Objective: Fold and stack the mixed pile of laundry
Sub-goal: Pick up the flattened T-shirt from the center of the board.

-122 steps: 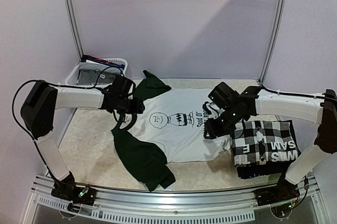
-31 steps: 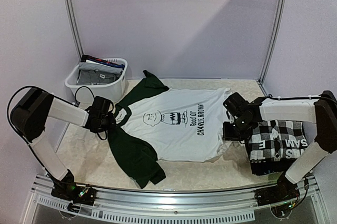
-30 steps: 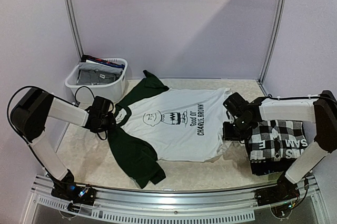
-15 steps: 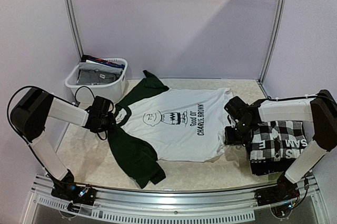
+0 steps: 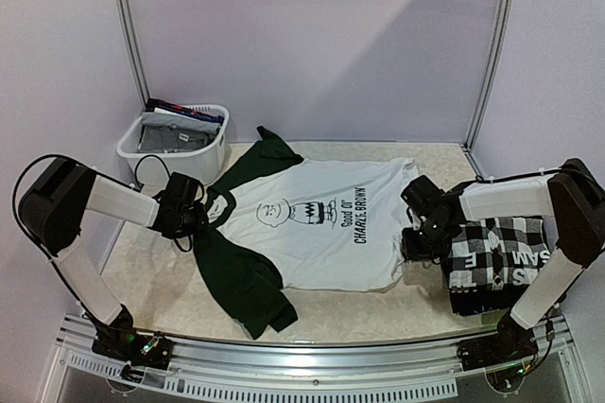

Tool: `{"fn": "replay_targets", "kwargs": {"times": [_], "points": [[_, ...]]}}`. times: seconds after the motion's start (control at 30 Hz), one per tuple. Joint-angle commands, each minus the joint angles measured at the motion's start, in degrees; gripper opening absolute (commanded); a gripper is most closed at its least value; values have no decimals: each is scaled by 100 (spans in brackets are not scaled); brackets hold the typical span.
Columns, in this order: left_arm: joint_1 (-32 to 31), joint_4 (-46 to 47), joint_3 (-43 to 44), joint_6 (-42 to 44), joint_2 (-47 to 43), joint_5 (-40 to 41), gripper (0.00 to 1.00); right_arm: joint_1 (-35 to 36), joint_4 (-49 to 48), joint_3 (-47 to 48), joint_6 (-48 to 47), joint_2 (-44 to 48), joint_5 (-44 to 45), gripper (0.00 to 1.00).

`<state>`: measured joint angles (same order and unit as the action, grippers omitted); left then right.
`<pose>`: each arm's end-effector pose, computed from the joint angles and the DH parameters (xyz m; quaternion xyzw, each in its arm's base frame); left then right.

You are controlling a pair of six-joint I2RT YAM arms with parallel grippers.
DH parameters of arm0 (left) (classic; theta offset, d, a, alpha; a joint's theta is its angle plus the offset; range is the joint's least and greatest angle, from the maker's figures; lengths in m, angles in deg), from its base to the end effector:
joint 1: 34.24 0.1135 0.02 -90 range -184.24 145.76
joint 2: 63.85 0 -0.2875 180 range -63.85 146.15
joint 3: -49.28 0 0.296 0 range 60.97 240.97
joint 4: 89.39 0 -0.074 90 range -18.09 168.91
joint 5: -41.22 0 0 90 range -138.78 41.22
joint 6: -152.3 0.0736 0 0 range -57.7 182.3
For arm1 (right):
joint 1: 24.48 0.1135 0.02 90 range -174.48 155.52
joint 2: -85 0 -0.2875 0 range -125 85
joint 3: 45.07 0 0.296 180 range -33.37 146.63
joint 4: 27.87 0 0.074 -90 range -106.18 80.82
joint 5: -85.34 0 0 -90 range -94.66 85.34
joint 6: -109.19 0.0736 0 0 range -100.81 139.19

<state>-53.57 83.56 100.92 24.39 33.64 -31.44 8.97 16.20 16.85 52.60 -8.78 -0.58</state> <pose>0.3382 -0.0954 0.0711 -0.1986 0.9172 -0.0252 0.3445 0.2751 0.1754 0.1011 0.0040 0.9918 0.0379 0.1216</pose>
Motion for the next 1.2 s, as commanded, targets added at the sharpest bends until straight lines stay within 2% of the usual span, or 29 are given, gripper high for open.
{"fn": "replay_targets", "kwargs": {"times": [0.0,0.27,0.4,0.6,0.77,0.87,1.0,1.17], "points": [[43,-223,60,62,39,68,0,-96,-458,-191,-81,-33,102,24],[39,-205,23,56,42,69,0,-98,-393,-249,-146,132,129,0],[39,-271,7,56,-70,47,0,-98,223,-215,154,451,345,0],[37,-429,-112,13,-481,62,0,-70,1132,-262,747,1528,489,0],[26,-716,-152,-51,-669,54,0,68,1346,-607,1284,2208,463,0],[12,-851,-146,-78,-764,106,0,321,1483,-739,1623,2360,484,0],[11,-970,-155,-130,-906,106,0,805,1896,-773,2205,2582,1005,0],[2,-902,-283,-257,-1025,-15,0,1057,2215,-1003,2856,3068,1253,0]]}}
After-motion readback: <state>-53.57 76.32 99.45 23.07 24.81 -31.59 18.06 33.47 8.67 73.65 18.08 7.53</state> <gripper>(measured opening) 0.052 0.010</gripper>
